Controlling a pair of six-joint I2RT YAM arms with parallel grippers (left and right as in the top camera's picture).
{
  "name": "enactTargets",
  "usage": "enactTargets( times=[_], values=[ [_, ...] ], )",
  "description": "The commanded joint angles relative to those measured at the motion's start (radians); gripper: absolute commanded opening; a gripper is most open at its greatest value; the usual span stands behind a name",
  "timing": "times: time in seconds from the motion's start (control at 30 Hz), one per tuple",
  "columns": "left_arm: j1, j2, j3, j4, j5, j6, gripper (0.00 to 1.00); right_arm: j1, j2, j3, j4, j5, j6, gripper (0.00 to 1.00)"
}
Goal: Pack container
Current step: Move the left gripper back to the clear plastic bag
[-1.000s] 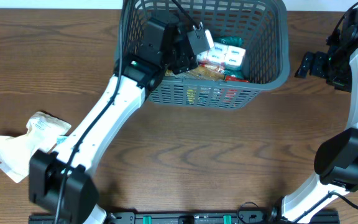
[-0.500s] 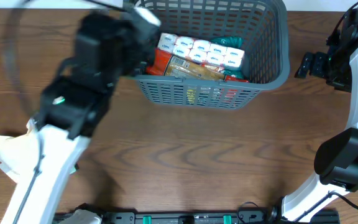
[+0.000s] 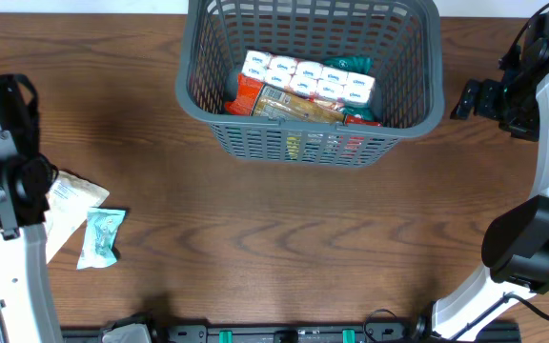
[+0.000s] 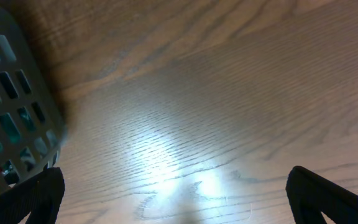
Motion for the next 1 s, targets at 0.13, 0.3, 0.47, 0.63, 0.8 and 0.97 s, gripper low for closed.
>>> enactTargets(
  times=[0.13, 0.3, 0.47, 0.63, 0.8, 0.97],
  values=[
    [0.152, 0.122, -0.013, -0.037, 0.163, -0.334, 0.98, 0.008, 0.013, -0.002, 0.005, -0.022, -0.013, 0.99],
    [0.251, 0.262, -0.025, -0.112, 0.334, -0.515, 0.99, 0.008, 0.013, -0.002, 0.008, -0.022, -0.013, 0.99],
    [0.298, 0.391, -0.026, -0.111, 0.367, -0.534, 0.99, 0.008, 0.013, -0.002, 0.005, -0.022, -0.013, 0.99],
    [0.326, 0.502, -0.026, -0.1, 0.367, -0.534, 0.99, 0.008, 0.013, -0.002, 0.006, -0.022, -0.013, 0.99],
    [0.349, 0.61, -0.026, -0.076, 0.367, -0.533, 0.99, 0.008, 0.013, -0.002, 0.005, -0.022, 0.003, 0.99],
    [0.376, 0.688, -0.026, -0.035, 0.367, -0.533, 0.98, 0.008, 0.013, -0.002, -0.002, -0.021, 0.006, 0.99]
  ],
)
